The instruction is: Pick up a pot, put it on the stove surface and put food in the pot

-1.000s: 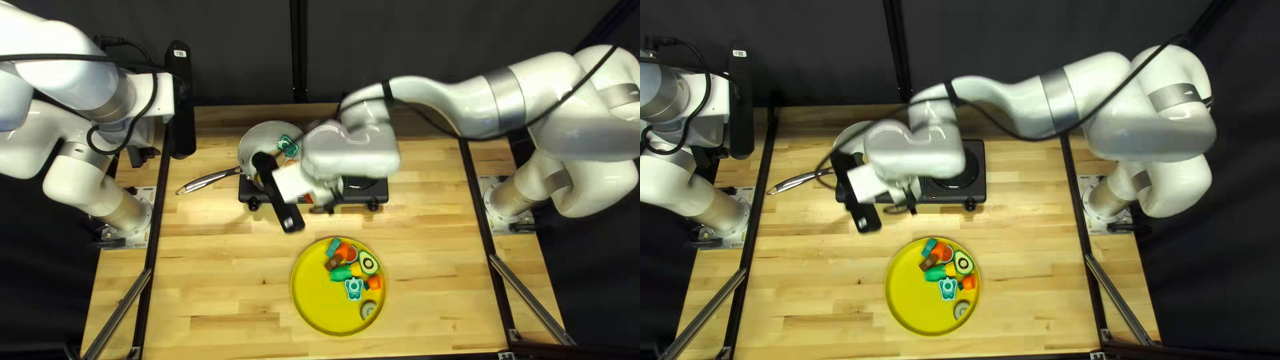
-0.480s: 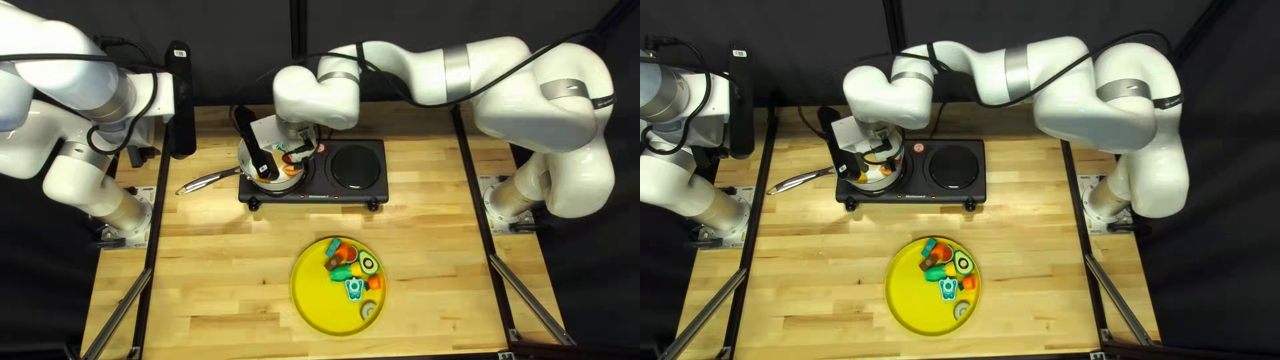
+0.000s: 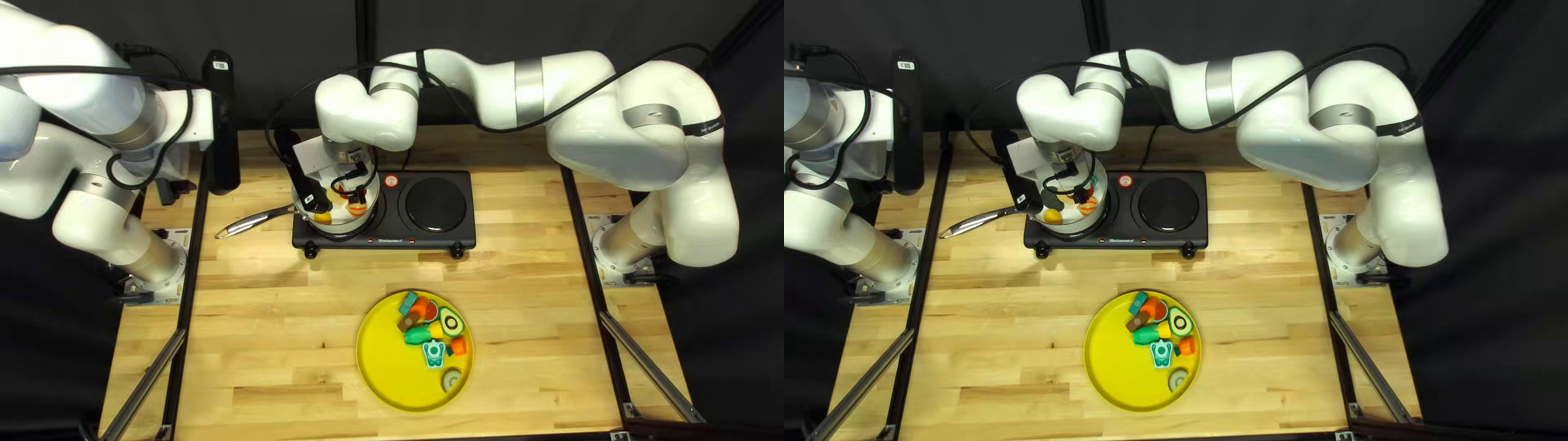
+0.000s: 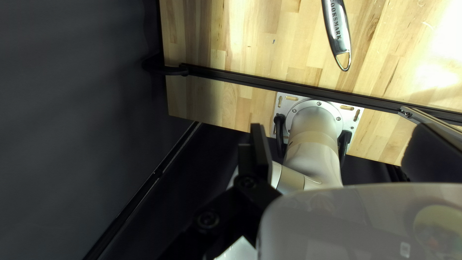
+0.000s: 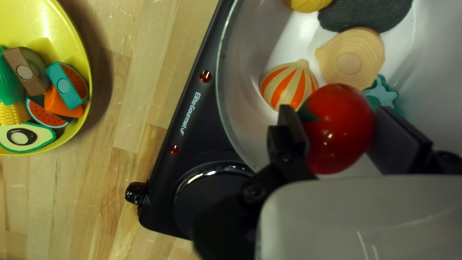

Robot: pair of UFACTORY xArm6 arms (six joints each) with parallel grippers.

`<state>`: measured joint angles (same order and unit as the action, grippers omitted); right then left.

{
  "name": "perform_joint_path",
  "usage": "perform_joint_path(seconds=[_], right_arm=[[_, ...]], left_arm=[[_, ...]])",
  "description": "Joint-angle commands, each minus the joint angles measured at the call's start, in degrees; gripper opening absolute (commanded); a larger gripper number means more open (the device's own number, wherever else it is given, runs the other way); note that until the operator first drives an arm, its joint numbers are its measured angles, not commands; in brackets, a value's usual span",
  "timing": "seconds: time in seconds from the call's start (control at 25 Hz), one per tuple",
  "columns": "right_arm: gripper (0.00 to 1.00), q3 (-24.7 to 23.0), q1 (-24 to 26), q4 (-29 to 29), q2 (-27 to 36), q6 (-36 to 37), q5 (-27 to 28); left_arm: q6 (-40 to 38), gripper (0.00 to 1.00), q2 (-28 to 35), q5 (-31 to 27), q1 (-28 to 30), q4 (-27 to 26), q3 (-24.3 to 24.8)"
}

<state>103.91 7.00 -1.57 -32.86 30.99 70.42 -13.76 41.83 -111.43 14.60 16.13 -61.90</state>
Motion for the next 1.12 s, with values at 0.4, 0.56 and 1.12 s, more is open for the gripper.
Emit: perform_joint_path(seconds=[0.4, 0.56, 1.12], right_arm=[[1.0, -16.1, -9.0, -3.3, 16.4, -9.7, 1.0], [1.0, -25.2, -17.7, -4.0, 20.4, -18.8, -2.8], [1.0, -33.7, -34.1, -2.6, 12.4, -31.7, -17.9]], left_arm=[[0.0, 1.0, 0.0, 0.0, 0.0, 0.0, 0.0], [0.0, 1.0, 0.0, 0.0, 0.0, 0.0, 0.0], [0.0, 1.0, 0.0, 0.0, 0.0, 0.0, 0.0]])
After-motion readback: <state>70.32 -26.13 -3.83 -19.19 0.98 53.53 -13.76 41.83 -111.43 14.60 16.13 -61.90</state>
